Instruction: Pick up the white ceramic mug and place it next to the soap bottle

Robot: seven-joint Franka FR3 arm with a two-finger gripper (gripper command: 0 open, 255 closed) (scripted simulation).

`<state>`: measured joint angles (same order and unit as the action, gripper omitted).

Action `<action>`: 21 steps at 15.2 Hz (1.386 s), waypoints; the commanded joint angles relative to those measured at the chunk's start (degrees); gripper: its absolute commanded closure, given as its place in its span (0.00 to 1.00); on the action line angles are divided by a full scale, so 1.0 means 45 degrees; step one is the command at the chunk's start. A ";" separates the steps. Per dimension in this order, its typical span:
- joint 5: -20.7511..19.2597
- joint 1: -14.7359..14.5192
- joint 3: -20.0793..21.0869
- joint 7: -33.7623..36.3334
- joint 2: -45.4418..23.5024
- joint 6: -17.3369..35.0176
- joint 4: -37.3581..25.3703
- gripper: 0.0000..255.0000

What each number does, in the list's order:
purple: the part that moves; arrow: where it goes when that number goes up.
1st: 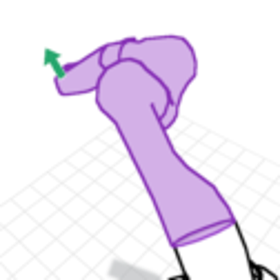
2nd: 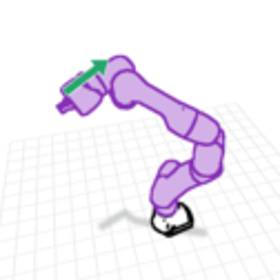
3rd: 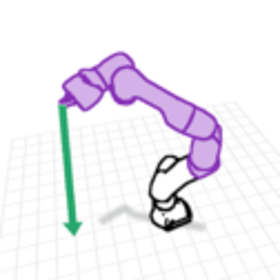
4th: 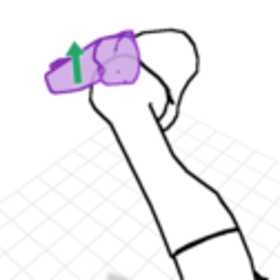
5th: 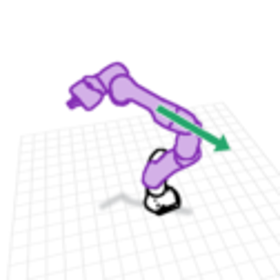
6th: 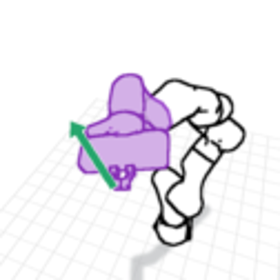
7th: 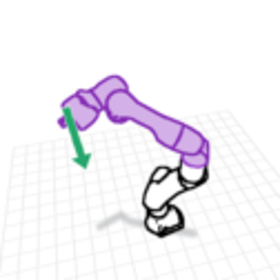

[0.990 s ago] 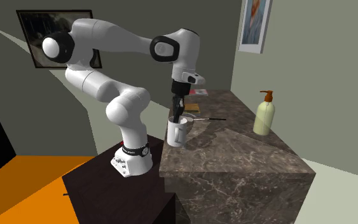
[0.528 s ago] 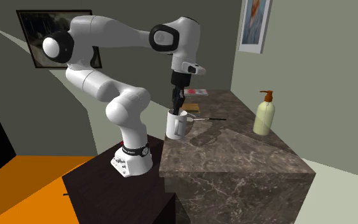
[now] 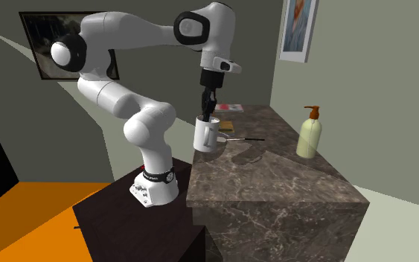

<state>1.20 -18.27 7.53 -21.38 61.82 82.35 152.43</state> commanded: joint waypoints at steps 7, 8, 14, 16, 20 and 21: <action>-0.0137 0.0093 -0.0110 -0.0083 -0.0445 -0.1148 -0.1594 1.00; -0.0153 0.0104 -0.0122 -0.0093 -0.0512 -0.1285 -0.1797 1.00; -0.0240 0.0168 -0.0182 -0.0151 -0.0948 -0.2098 -0.3050 1.00; -0.0267 0.0189 -0.0199 -0.0169 -0.1107 -0.2368 -0.3480 1.00; -0.0320 0.0229 -0.0229 -0.0206 -0.1442 -0.2907 -0.4355 1.00; -0.0333 0.0239 -0.0236 -0.0215 -0.1534 -0.3041 -0.4582 1.00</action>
<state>-0.30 -17.23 6.43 -22.37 55.37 69.22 132.81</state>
